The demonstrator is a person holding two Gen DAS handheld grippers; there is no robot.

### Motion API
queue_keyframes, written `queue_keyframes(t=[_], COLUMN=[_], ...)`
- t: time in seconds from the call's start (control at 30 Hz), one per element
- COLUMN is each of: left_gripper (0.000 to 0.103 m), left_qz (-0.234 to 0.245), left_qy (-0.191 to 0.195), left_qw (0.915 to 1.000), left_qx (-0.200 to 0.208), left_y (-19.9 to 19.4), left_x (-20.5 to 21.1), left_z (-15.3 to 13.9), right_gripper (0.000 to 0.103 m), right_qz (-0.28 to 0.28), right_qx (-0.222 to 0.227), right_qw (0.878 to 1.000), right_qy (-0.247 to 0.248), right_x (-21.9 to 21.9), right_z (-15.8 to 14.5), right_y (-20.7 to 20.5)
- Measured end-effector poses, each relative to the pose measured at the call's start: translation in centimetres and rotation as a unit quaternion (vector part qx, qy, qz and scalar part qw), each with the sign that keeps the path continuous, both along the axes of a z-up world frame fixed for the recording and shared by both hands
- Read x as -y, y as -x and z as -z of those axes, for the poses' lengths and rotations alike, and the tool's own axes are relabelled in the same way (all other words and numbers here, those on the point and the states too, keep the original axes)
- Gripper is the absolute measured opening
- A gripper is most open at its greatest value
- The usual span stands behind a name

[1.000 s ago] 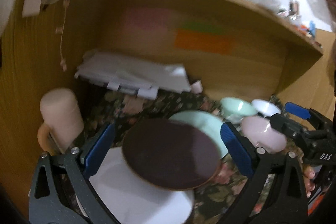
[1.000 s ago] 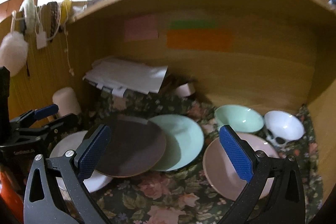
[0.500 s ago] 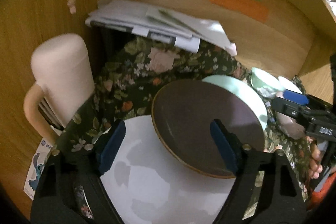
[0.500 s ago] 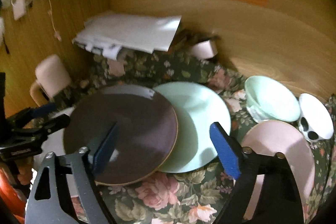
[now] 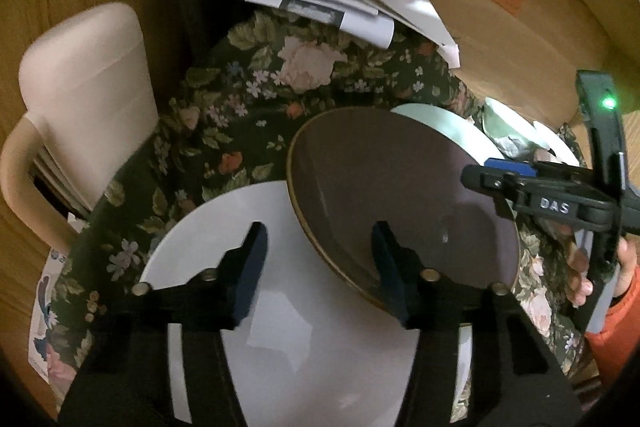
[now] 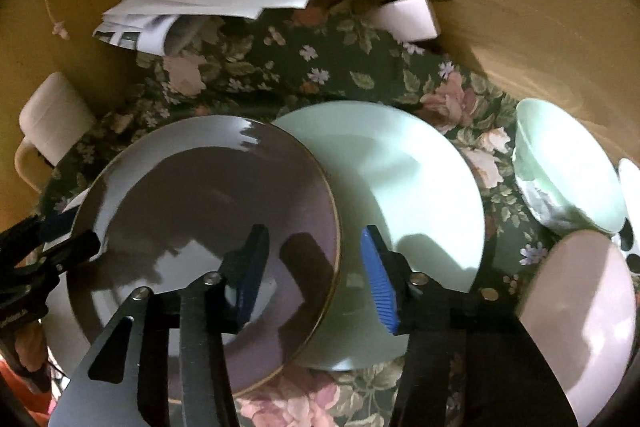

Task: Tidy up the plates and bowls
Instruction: 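Move both tools to the dark brown plate and close on its rim, then lift the dark brown plate with both tools and carry it off the white plate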

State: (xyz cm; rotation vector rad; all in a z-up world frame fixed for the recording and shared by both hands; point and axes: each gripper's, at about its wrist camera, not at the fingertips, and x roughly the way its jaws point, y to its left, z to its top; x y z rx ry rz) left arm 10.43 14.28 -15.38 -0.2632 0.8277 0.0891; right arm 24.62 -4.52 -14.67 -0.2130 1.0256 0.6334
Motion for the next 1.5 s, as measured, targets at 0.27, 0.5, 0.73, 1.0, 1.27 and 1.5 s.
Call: queue_keyframes(t=[0.27,0.5,0.73,1.0,1.27,1.5], left_gripper=[0.041,0.031,0.031,0.031,0.031,0.031], left_qz=[0.003,0.027,0.009,0.003,0.005,0.013], left_qy=[0.017,0.048,0.031,0.011,0.01,0.007], left_qw=[0.9998,0.9984,0.9994,0.9999,0.9999,0.9995], left_qx=[-0.004,-0.015,-0.015,-0.011,0.01,0.029], left_y=[-0.3,-0.8,-0.7,-0.1,0.9,2.4], left_x=[-0.1,0.4,0.8,1.4,2.1,3.4], left_z=[0.3,0.5,0.2,-0.2,-1.3,-2.3], right_gripper=[0.028,0.029,0.027,0.026,0.026,0.026], right_qz=[-0.007,-0.006,-0.008,-0.001,0.01,0.023], right_qx=[-0.019,-0.02,-0.015,-0.008,0.006,0.024], right_qw=[1.0,1.0,1.0,0.999,0.998,0.997], right_qy=[-0.009,-0.018,-0.026,-0.036,-0.06,-0.074], right_x=[-0.4,-0.5,-0.2,0.7,2.9,4.5], right_z=[0.6,1.0,0.9,0.4,-1.5,-3.4], right_y=[-0.6,-0.7,0.3,1.4,2.7,4.8])
